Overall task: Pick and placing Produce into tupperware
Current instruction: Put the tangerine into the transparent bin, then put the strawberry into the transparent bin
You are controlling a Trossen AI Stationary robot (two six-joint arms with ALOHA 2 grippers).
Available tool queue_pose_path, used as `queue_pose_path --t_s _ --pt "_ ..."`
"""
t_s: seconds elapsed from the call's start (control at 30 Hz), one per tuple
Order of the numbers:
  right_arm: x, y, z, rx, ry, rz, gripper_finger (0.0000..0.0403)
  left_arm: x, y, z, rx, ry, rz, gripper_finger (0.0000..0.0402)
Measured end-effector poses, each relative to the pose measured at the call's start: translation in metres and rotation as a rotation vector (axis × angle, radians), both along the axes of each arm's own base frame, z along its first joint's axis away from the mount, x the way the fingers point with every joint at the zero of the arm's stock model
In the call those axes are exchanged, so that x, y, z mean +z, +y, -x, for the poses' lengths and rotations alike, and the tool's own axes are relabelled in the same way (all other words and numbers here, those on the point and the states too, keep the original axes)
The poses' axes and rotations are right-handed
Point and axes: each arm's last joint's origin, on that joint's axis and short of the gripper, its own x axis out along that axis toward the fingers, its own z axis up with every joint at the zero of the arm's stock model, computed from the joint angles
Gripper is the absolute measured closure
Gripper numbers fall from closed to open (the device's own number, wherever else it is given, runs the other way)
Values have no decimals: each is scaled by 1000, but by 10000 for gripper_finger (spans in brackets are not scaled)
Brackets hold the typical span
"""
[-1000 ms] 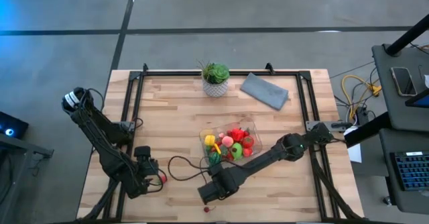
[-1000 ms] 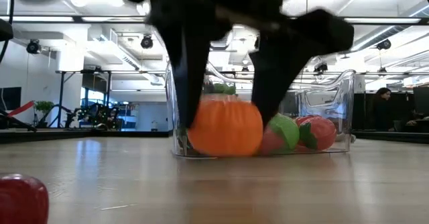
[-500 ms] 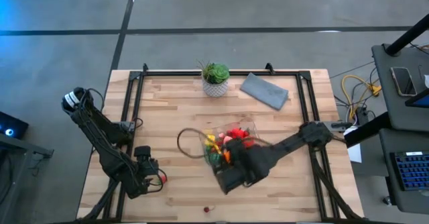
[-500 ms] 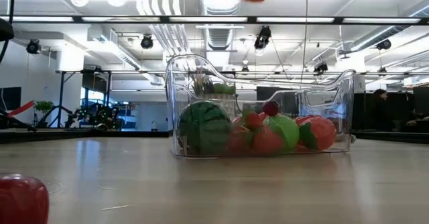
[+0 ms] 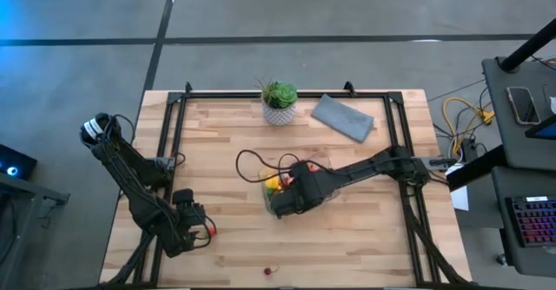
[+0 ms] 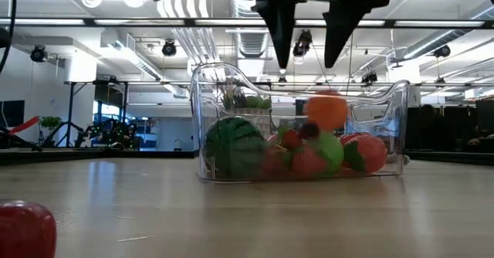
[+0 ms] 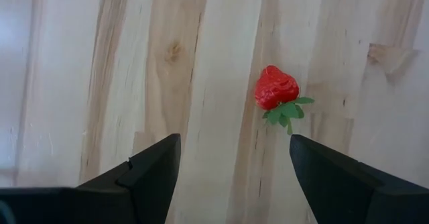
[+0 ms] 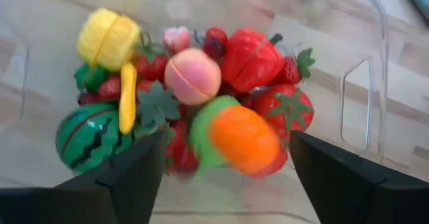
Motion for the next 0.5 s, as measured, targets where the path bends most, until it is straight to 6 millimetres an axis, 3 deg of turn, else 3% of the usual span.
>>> queue_pose_path --t_s 0.23,0.5 --pt "18 9 -1 25 -91 44 58 0 0 0 4 7 6 136" --pt "38 55 15 182 -163 60 55 -10 -15 -10 -125 -50 34 136"
